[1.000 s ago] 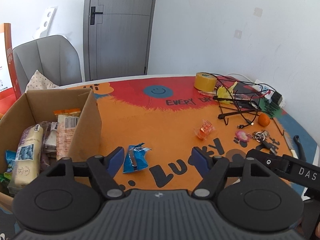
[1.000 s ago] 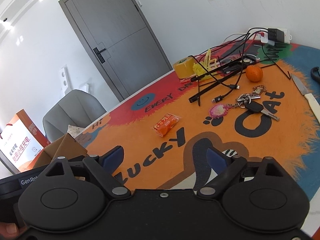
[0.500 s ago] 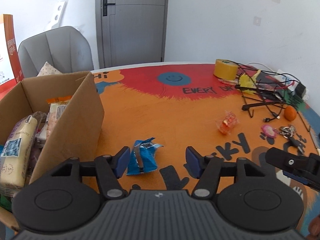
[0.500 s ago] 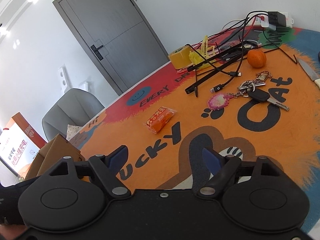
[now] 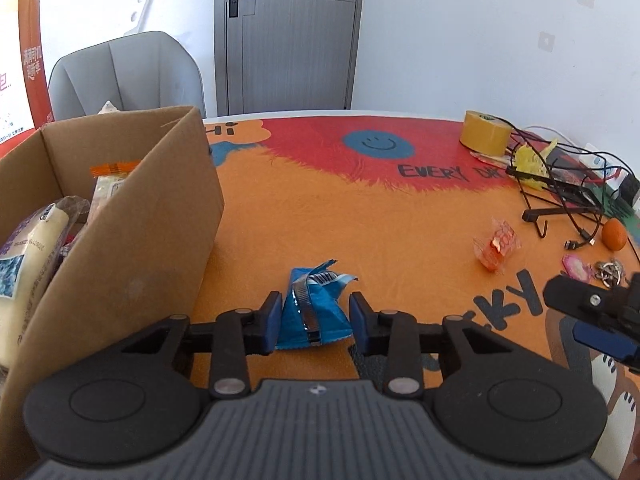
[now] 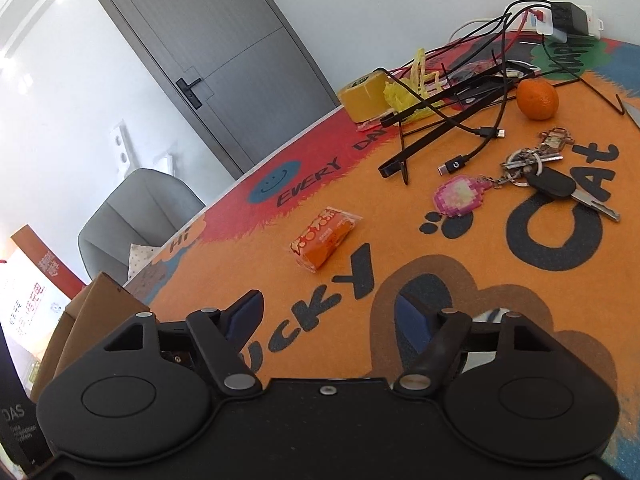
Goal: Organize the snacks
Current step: 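Grasp the blue candy with the left gripper while the right grasps the orange cake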
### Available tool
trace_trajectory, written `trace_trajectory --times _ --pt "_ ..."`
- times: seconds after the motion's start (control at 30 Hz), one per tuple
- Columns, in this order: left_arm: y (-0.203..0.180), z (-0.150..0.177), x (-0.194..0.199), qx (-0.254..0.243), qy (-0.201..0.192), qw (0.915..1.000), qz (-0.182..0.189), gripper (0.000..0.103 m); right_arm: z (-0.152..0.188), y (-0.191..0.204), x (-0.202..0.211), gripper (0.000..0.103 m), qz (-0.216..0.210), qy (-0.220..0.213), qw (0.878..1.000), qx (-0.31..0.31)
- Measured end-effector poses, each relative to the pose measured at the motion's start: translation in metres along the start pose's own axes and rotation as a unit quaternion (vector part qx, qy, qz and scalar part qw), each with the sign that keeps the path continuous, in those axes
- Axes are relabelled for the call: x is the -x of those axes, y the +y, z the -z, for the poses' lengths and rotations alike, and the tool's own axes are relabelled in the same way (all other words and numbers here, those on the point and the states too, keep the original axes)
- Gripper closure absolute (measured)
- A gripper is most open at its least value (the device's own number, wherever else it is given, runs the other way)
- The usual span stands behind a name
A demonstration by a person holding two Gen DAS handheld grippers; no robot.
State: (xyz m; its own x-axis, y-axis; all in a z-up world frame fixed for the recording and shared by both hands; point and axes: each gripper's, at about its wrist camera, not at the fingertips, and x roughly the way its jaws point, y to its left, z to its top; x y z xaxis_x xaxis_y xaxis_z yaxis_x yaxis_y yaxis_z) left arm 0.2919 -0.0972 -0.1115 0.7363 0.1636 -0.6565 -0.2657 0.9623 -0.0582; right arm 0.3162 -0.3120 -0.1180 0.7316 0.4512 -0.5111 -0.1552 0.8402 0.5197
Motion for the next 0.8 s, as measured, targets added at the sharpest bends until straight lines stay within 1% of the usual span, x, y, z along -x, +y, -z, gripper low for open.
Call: trace_trajectory --times 0.13,0.2,0.27,0.5,0.8 --pt "0.002 -0.006 0.005 0.008 -0.009 0.9999 0.012 0.080 -0.005 0.005 -0.007 0.030 0.006 0.000 1.000 0.002" --pt "0.003 -0.010 0.007 0.012 -0.010 0.9997 0.021 0.095 -0.008 0.007 -0.011 0.030 0.009 0.000 1.000 0.002" --pt "0.004 -0.013 0.009 0.015 -0.010 0.9994 0.029 0.096 -0.010 0.010 -0.014 0.030 0.012 0.002 1.000 0.004" --pt "0.008 -0.017 0.006 0.028 -0.001 0.9989 0.038 0.096 -0.016 0.018 -0.028 0.030 0.022 0.006 1.000 0.005" --pt "0.011 -0.024 -0.001 0.039 0.010 0.9976 0.056 0.095 -0.024 0.027 -0.051 0.030 0.050 0.016 0.999 0.012"
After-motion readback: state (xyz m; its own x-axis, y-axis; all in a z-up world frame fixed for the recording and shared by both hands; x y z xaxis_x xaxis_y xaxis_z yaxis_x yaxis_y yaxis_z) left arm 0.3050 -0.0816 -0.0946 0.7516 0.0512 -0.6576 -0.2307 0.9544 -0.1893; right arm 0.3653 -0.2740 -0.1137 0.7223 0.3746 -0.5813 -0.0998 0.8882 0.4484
